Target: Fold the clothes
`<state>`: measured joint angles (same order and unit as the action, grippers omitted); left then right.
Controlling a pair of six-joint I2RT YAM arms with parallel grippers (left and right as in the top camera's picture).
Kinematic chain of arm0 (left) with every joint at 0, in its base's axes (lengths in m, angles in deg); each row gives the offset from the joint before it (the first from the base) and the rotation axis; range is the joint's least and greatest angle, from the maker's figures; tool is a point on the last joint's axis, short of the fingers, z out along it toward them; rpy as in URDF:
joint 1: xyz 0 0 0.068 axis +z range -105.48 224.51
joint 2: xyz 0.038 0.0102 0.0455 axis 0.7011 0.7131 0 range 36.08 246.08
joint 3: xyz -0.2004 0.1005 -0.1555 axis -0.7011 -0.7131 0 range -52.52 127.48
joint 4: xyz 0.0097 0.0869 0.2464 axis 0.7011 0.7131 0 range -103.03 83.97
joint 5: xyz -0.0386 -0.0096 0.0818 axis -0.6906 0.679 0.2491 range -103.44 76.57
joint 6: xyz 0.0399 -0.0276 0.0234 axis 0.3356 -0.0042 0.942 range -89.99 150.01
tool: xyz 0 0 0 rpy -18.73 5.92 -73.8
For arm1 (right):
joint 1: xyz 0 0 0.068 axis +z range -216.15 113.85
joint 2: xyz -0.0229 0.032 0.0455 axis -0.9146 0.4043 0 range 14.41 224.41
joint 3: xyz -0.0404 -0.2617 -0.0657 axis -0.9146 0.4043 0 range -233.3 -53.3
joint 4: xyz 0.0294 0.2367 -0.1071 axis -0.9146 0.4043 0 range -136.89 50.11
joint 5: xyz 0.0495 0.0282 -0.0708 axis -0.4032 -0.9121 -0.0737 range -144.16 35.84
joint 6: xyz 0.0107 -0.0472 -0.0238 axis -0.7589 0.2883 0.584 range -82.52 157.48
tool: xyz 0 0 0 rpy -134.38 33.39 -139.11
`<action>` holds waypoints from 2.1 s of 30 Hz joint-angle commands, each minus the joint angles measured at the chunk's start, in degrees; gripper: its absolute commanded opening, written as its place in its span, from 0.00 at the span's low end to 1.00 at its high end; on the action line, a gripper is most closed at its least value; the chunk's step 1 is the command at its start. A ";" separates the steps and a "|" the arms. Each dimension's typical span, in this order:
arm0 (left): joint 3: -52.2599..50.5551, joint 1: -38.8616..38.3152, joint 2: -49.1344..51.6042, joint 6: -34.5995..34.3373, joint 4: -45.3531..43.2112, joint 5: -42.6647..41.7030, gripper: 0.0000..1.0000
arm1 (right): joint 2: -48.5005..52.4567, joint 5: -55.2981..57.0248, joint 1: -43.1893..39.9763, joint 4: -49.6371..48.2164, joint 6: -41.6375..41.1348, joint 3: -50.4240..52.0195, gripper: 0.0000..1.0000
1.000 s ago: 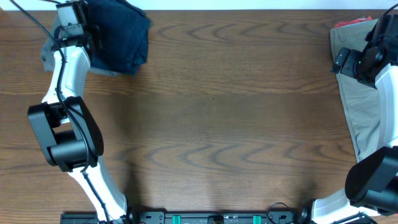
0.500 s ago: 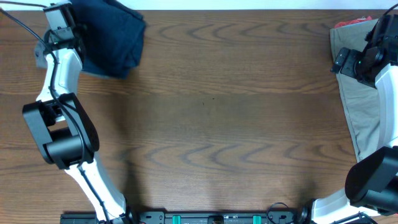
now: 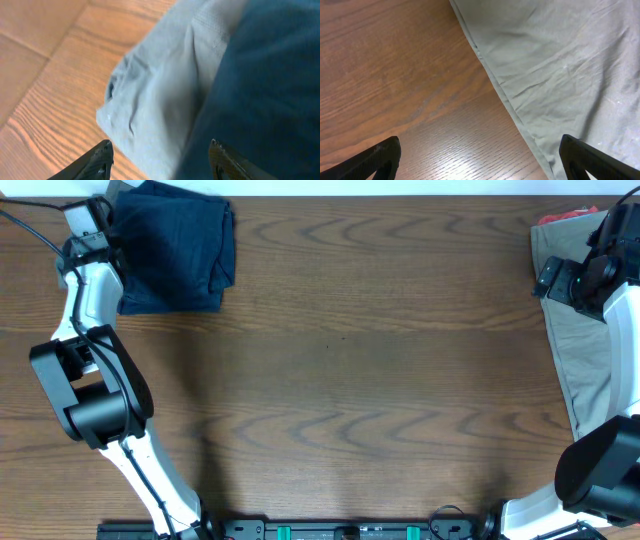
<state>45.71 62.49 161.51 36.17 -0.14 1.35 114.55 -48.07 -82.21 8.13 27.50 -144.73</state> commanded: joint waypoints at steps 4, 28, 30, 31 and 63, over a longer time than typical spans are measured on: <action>1.07 -0.63 -2.29 -4.96 4.85 -14.67 0.63 | 0.26 0.52 -0.26 0.00 0.61 -0.59 0.99; 0.50 7.08 3.85 -2.78 9.01 -29.53 0.72 | 0.26 0.52 -0.26 0.00 0.61 -0.59 0.99; 0.50 7.08 4.48 -2.03 9.01 -32.57 0.72 | 0.26 0.55 -0.26 0.00 0.61 -0.59 0.99; 0.50 7.06 4.72 -1.60 9.07 -34.01 0.73 | 0.26 0.52 -0.26 0.00 0.61 -0.59 0.99; 1.18 0.09 -16.90 -2.58 4.70 -33.11 0.06 | 0.26 0.55 -0.26 0.00 0.61 -0.59 0.99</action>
<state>45.71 62.89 146.25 34.48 5.76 -32.70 114.55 -48.07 -82.21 8.13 27.50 -144.73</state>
